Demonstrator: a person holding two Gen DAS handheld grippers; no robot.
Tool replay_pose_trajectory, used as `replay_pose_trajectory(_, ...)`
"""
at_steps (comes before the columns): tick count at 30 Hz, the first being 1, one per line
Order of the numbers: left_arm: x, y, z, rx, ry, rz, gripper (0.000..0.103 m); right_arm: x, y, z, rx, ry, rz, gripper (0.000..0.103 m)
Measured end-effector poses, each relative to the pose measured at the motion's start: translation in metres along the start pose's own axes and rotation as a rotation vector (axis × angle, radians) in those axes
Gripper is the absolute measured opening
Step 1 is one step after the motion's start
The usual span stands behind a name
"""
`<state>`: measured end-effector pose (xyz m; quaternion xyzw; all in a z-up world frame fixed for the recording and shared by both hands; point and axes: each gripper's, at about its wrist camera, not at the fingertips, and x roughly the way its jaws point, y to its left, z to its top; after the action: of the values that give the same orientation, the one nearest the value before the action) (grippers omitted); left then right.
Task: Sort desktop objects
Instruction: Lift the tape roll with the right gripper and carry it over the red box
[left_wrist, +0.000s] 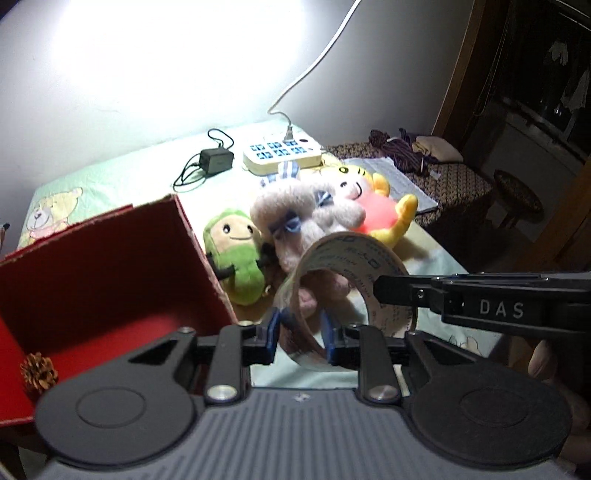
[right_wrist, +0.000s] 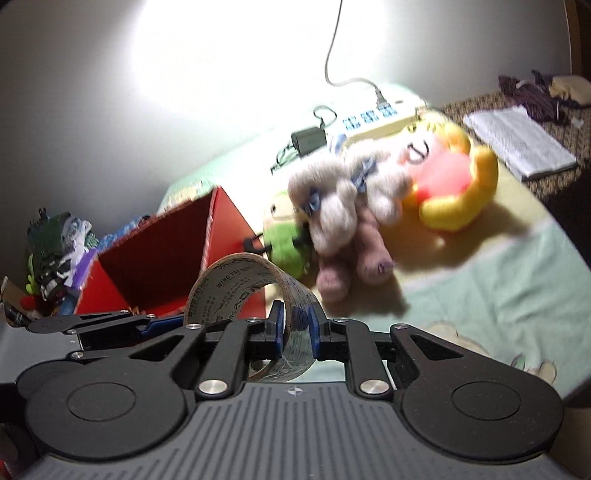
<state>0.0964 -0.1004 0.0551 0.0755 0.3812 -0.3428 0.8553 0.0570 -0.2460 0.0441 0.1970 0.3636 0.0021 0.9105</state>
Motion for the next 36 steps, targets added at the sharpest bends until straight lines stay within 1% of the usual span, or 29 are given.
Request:
replay_pose_trajectory(3,-0.012,0.012,0.010,0.004,-0.038,0.027,0.024,-0.002,0.011,0.014,-0.010,-0.043,0.025,0.015)
replay_pose_trajectory(7,-0.019,0.039,0.020,-0.025,-0.066,0.063,0.024,0.007,0.034,0.028,-0.045,-0.091,0.049,0.015)
replay_pose_trajectory(10,-0.024,0.063,0.023,-0.048,-0.080,0.084,0.024,0.021,0.052,0.033,-0.077,-0.096,0.063,0.015)
replay_pose_trajectory(13,-0.024,0.084,0.022,-0.051,-0.070,0.120,0.024,0.039,0.068,0.037,-0.092,-0.083,0.083,0.014)
replay_pose_trajectory(17,-0.012,0.118,0.015,-0.079,-0.020,0.156,0.024,0.068,0.090,0.039,-0.105,-0.038,0.109,0.014)
replay_pose_trajectory(19,-0.004,0.134,0.011,-0.098,0.017,0.169,0.024,0.084,0.102,0.037,-0.122,-0.012,0.105,0.014)
replay_pose_trajectory(25,0.019,0.174,0.007,-0.115,0.109,0.223,0.024,0.129,0.132,0.033,-0.167,0.076,0.097,0.015)
replay_pose_trajectory(32,0.048,0.214,0.002,-0.158,0.219,0.234,0.024,0.181,0.161,0.035,-0.211,0.188,0.053,0.014)
replay_pose_trajectory(36,0.061,0.234,0.001,-0.194,0.283,0.257,0.025,0.205,0.173,0.035,-0.228,0.252,0.035,0.014)
